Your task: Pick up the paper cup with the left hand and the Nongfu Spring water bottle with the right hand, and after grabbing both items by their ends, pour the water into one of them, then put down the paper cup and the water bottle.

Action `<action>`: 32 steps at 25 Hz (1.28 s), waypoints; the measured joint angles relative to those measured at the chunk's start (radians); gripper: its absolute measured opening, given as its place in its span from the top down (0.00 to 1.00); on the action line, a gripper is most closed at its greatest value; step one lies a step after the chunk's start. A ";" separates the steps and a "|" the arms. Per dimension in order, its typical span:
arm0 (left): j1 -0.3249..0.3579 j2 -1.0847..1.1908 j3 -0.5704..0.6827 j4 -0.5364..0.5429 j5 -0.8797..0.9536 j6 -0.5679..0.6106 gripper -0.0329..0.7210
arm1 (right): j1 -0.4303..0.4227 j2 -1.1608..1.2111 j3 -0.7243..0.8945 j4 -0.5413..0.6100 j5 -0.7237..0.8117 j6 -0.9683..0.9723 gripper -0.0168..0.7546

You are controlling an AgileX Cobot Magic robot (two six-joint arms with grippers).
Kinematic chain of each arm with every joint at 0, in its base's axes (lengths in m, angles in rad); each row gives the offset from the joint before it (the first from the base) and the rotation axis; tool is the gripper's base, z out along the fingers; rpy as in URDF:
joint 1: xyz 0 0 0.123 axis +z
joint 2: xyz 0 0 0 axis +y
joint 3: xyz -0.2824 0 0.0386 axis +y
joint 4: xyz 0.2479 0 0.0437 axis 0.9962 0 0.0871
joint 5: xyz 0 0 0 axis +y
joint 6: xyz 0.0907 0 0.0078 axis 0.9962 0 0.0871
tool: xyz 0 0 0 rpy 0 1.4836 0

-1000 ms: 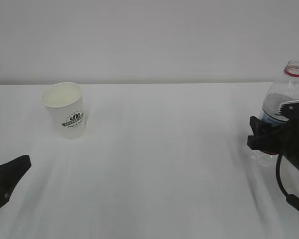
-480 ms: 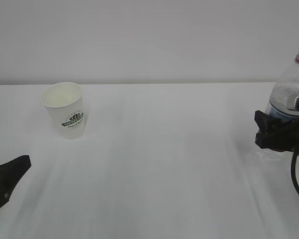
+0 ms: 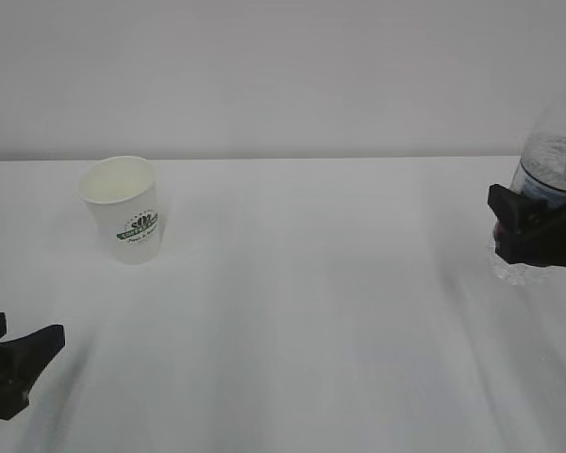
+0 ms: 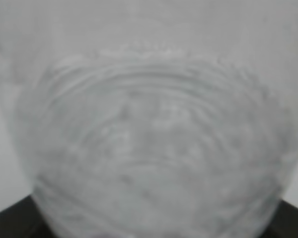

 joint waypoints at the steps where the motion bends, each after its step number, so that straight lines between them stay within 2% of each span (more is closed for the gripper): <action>1: 0.000 0.004 0.000 -0.009 0.000 0.000 0.23 | 0.000 -0.015 0.000 -0.002 0.018 0.000 0.31; 8: 0.000 0.009 -0.039 -0.041 -0.005 0.075 0.19 | 0.000 -0.070 0.000 -0.012 0.072 0.000 0.31; 16: 0.000 0.022 -0.070 -0.046 -0.006 0.081 0.15 | 0.000 -0.079 0.002 -0.016 0.076 0.000 0.31; 27: 0.000 0.025 -0.070 -0.025 -0.007 0.081 0.22 | 0.000 -0.080 0.002 -0.029 0.076 0.000 0.31; 32: 0.000 0.025 -0.070 -0.025 -0.007 0.081 0.11 | 0.000 -0.080 0.002 -0.042 0.076 0.000 0.31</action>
